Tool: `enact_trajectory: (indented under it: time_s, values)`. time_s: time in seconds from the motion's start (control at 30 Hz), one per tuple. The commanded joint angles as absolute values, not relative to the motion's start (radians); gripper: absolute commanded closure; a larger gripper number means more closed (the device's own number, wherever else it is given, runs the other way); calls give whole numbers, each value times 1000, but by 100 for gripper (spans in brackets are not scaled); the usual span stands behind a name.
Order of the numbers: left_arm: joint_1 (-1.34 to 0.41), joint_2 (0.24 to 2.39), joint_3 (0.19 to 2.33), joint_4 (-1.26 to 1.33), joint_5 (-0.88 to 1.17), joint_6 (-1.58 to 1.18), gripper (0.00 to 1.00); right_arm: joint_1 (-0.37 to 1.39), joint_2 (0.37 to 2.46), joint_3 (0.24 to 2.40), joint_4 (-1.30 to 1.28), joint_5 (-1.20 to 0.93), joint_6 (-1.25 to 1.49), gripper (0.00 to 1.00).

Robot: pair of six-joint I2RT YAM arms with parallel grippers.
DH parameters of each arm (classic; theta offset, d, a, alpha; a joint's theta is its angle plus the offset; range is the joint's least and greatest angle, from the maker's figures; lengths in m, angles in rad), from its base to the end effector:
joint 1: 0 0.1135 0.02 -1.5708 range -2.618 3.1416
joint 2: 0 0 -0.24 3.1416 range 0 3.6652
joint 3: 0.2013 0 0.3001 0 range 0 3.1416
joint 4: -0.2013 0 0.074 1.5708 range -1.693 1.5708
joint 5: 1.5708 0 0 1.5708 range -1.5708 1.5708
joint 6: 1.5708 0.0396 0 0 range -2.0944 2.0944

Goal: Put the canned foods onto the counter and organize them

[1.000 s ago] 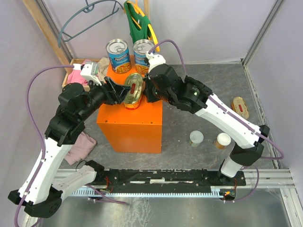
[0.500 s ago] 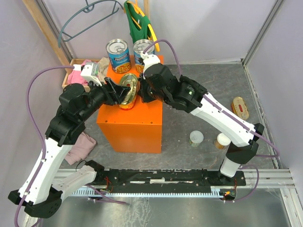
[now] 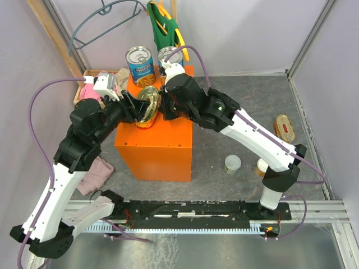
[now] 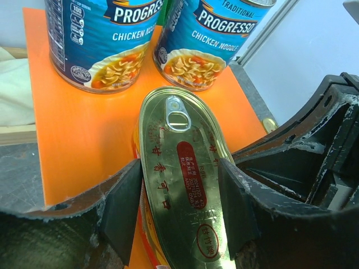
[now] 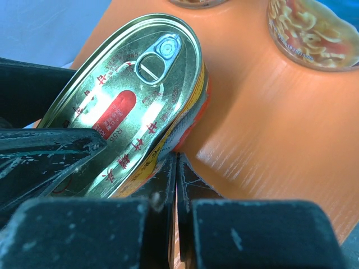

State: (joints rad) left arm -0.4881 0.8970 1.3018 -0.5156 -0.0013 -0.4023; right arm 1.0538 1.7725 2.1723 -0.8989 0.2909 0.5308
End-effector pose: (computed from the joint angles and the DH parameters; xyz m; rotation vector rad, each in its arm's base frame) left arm 0.2030 -0.1077 0.4594 0.0730 1.7245 -0.6642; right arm 0.2144 0.3542 0.4648 -0.3681 2.0855 0.6749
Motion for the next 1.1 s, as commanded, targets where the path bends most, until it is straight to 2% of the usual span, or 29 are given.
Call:
enact_trajectory:
  time_s: [0.0, 1.07]
  values:
    - [-489, 903, 1312, -457, -3, -367, 38, 1064, 1800, 2245, -851, 272, 542, 99]
    - [-487, 903, 1319, -470, -54, -394, 40, 1052, 1965, 2472, -873, 252, 519, 99]
